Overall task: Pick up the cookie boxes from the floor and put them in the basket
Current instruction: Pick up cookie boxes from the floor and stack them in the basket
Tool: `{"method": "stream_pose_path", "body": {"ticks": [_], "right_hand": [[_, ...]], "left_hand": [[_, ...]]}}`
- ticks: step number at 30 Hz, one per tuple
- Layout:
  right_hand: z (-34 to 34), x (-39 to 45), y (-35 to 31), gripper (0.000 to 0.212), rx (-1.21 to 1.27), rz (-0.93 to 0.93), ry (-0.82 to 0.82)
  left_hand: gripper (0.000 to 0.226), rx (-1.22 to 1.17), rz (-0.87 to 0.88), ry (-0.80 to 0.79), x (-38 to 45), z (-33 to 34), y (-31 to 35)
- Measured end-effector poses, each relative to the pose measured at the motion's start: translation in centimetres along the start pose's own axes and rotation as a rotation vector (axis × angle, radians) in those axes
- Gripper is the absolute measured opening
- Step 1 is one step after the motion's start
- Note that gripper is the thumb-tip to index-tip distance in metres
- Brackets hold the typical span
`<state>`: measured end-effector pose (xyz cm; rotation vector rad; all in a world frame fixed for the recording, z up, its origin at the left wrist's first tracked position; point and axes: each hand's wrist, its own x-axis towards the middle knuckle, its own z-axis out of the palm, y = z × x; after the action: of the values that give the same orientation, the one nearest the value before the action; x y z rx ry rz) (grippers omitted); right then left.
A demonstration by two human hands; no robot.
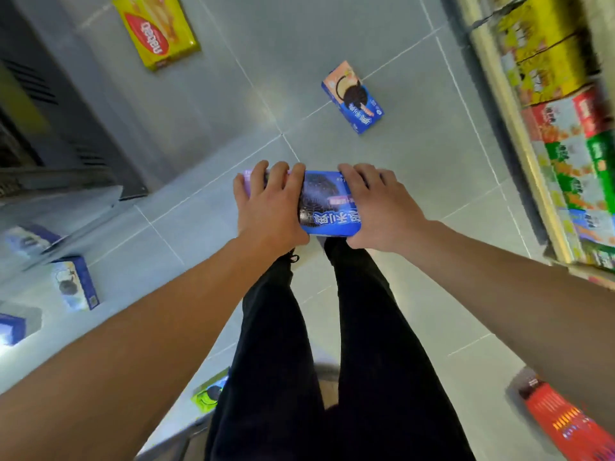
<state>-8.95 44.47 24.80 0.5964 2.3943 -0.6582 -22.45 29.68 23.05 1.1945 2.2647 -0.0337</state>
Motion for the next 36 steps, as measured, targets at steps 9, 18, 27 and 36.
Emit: {"method": "stream_pose_path", "body": {"ticks": [9,18,27,36], "right_hand": [[-4.8,-18.0,-1.7,0.120,0.211,0.367,0.204],[-1.6,-36.1,-2.8,0.121,0.495,0.859,0.558],[5.3,-54.0,-3.9,0.107,0.220,1.285,0.770],[11.7,-67.5,-3.5,0.076,-0.033,1.502,0.816]], "left_hand": [[0.103,0.211,0.499,0.044,-5.2,-10.9,9.4],[0.114,0.499,1.095,0.011,-11.8,-15.4,26.8],[0.121,0.649,1.315,-0.180,-25.5,-13.0,45.1],[0.064,0.664,1.244,-0.748,-39.3,-8.2,58.6]]}}
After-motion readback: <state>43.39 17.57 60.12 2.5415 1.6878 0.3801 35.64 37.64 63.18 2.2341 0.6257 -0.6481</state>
